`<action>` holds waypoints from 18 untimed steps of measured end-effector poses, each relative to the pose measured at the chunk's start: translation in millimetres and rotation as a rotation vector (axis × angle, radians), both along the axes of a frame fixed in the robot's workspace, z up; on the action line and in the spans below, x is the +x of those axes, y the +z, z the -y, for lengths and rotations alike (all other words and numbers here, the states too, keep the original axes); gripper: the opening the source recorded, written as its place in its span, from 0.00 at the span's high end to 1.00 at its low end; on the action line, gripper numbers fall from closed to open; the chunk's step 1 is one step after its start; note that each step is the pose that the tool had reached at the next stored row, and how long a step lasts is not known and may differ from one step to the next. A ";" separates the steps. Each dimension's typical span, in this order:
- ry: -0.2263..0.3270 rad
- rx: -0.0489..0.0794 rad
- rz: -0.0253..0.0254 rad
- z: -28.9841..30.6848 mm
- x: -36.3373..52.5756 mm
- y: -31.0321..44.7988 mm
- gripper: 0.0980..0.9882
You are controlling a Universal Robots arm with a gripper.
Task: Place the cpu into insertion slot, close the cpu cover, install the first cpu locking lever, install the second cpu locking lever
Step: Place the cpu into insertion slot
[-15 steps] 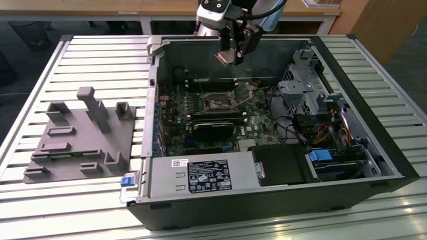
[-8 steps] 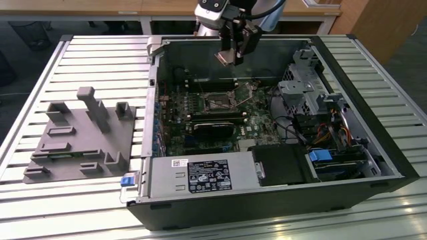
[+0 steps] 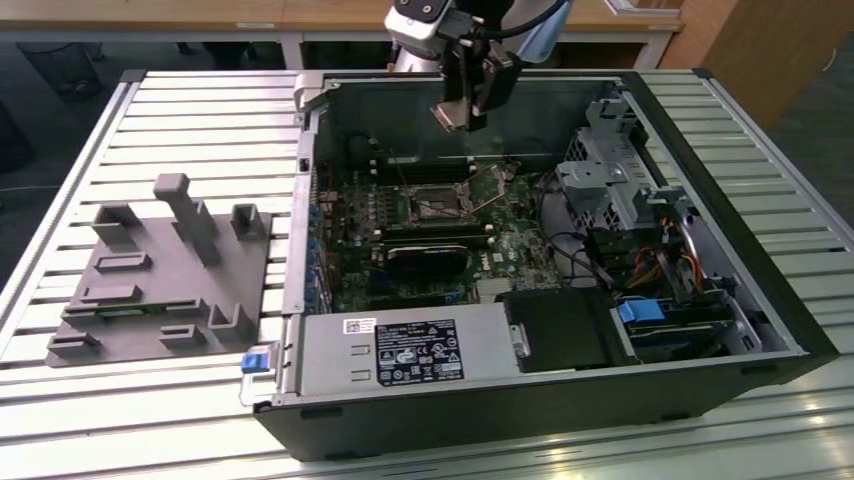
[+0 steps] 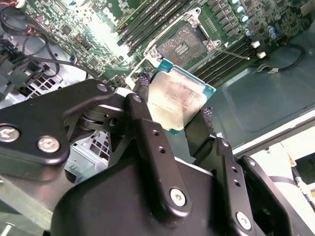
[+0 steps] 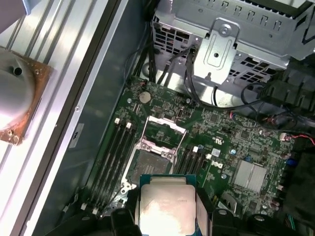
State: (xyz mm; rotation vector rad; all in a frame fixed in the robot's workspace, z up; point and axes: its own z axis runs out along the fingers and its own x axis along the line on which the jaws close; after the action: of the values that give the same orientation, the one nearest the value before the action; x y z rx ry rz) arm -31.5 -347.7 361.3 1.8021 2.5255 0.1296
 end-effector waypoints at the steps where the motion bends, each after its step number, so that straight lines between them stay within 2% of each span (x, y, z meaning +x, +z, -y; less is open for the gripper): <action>1: -0.007 0.000 0.0000 0.0 0.0 0.0 0.50; 11: -0.078 0.000 0.0000 0.0 0.0 -0.2 0.50; 18: -0.157 -0.001 0.0000 0.0 0.0 -0.8 0.50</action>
State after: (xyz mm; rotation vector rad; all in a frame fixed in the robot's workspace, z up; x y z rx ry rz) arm -31.5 -347.7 360.4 1.9896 2.3717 0.1232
